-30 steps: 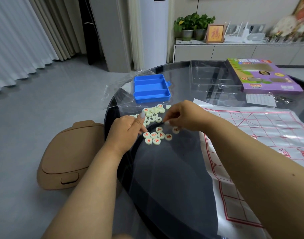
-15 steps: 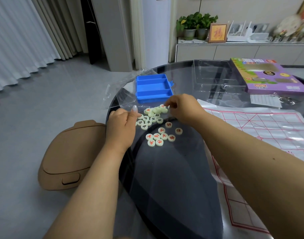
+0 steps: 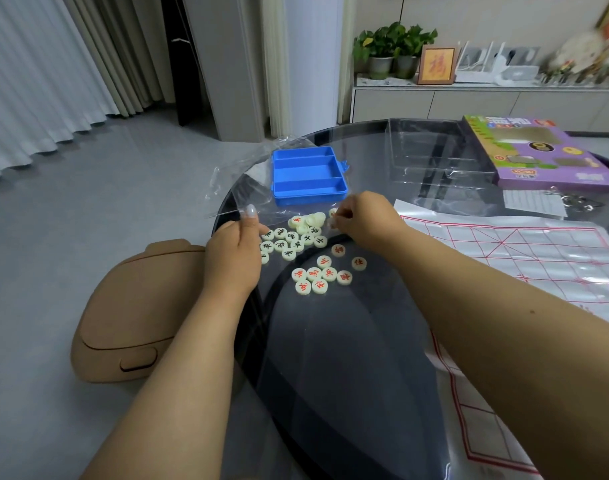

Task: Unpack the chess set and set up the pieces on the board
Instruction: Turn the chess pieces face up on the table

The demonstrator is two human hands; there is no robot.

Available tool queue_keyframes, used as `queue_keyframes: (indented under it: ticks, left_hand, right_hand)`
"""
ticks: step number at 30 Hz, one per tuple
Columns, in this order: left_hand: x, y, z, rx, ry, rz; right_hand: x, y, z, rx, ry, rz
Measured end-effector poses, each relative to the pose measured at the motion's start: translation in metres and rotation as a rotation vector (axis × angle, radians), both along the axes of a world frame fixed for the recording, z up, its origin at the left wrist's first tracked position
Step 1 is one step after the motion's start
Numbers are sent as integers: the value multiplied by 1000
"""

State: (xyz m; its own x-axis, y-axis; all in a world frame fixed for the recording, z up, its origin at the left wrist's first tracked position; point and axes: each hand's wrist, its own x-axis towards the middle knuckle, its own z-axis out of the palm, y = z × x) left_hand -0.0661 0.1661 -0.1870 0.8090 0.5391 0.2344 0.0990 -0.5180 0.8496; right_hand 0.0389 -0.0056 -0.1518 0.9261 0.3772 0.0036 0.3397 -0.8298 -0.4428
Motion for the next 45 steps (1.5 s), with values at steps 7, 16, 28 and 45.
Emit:
queue_keyframes:
  ticks: [7,16,28,45]
  left_hand:
    - [-1,-1,1,18,9,-15]
    - [0,-1,-1,27,9,-60]
    - [-1,-3,1,18,20,-69]
    - [-1,-4,2,-7,-1,-57]
  right_hand:
    - [0,-15,3,3,57,13]
    - [17,-11,-2,-96,-218,88]
    - [20,-7,-6,-86,-193,171]
    - [41,-16,-4,-142,-174,149]
